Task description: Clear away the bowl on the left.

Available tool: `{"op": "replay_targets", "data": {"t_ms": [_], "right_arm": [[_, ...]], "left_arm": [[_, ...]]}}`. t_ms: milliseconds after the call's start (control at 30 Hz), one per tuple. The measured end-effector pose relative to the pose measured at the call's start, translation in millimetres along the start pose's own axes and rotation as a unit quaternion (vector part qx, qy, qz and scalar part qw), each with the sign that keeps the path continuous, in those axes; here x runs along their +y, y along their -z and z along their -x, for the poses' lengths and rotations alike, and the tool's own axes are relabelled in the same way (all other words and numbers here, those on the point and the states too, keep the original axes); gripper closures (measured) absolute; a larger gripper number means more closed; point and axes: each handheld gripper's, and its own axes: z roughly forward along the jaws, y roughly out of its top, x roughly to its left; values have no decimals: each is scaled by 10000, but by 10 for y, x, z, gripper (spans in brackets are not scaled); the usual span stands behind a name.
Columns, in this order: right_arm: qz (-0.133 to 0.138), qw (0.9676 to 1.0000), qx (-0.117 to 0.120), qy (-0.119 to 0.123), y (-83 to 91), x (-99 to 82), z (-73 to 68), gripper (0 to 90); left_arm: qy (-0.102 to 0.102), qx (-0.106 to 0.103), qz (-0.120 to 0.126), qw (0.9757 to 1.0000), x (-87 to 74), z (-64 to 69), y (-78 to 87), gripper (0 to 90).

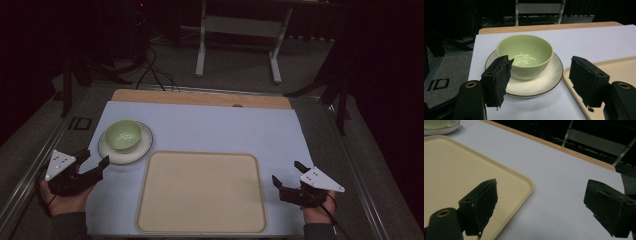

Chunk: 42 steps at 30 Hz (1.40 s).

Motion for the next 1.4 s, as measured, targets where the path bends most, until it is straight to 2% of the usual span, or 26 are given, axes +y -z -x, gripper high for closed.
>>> {"op": "replay_targets", "data": {"t_ms": [433, 567, 900, 1033, 1400], "right_arm": [[84, 9999, -51, -54, 10, 3, 18, 115], [86, 9999, -58, -48, 9, -1, 22, 115], [152, 9998, -138, -45, 17, 2, 15, 115], [188, 9997, -172, -66, 24, 1, 20, 115], [277, 9993, -231, -92, 29, 7, 27, 115]], "left_arm": [[75, -11, -29, 10000, -9, 11, -10, 340], [54, 126, -161, 9998, -4, 43, -34, 342], [155, 129, -308, 9993, 71, 50, -90, 332], [215, 115, -264, 9994, 126, 48, -148, 329], [178, 178, -220, 9994, 222, 45, -229, 321]]}}
